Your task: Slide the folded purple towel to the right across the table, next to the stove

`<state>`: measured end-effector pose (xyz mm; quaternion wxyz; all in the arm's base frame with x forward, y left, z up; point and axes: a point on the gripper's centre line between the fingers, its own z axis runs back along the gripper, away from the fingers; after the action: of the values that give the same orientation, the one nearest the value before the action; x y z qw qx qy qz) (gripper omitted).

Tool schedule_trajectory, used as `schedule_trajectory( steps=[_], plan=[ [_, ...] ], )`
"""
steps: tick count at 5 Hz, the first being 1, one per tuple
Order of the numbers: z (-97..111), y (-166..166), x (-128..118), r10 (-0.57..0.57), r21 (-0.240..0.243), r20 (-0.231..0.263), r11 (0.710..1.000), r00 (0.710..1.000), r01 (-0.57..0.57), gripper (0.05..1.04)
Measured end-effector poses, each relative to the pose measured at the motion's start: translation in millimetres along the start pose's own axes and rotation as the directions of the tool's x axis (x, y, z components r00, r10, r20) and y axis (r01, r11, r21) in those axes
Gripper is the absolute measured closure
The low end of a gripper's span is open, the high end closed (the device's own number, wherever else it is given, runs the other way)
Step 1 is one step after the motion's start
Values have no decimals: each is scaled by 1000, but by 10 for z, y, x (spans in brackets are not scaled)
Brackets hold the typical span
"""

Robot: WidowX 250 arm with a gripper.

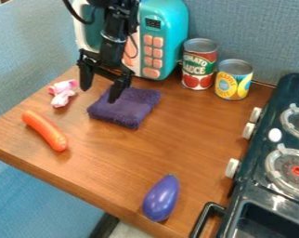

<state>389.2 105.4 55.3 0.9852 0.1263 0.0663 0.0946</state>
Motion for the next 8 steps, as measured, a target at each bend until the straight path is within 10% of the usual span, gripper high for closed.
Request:
schedule_trajectory(
  steps=[5,8],
  plan=[
    [-128,-769,-56,-88,-163,42,982,995,94,84],
    [106,-1628,-368,-273,-150,21,950,962,273,84]
  ],
)
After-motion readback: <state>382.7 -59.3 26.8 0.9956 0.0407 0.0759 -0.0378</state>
